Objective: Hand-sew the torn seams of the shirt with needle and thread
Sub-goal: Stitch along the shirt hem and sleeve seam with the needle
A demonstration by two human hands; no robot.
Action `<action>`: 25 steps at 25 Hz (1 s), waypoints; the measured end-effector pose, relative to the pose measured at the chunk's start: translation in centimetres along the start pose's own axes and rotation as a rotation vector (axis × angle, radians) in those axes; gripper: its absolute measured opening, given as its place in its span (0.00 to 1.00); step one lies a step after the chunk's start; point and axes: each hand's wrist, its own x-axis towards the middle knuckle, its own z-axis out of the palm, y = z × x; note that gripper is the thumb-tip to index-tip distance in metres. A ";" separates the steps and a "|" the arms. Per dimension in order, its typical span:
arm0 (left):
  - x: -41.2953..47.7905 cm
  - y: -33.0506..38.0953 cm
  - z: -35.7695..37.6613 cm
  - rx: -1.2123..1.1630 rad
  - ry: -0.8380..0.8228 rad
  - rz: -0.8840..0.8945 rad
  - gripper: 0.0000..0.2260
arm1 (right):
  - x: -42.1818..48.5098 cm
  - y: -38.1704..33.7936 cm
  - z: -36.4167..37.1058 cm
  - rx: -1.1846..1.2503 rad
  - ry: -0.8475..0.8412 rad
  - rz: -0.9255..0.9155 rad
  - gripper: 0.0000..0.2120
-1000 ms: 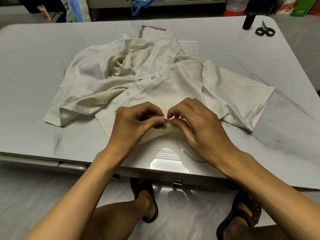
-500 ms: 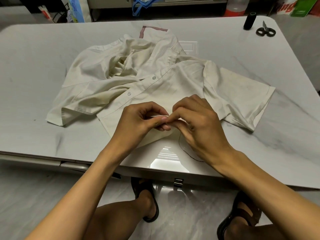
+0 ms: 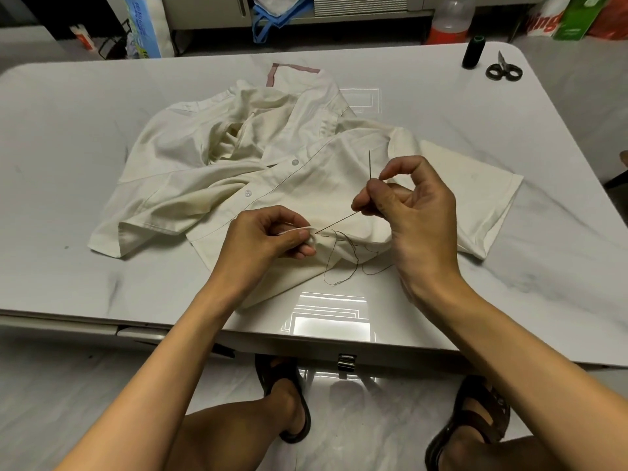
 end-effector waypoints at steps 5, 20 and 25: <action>0.0 -0.1 0.1 -0.025 0.013 -0.019 0.01 | 0.0 -0.2 0.1 0.008 -0.065 0.048 0.05; 1.0 -1.6 0.4 0.006 0.113 -0.073 0.04 | -0.2 -5.7 -0.7 0.182 -0.236 -0.032 0.05; 1.1 -2.5 1.1 0.036 0.157 -0.099 0.08 | -3.4 -8.2 -2.2 0.067 -0.386 0.139 0.07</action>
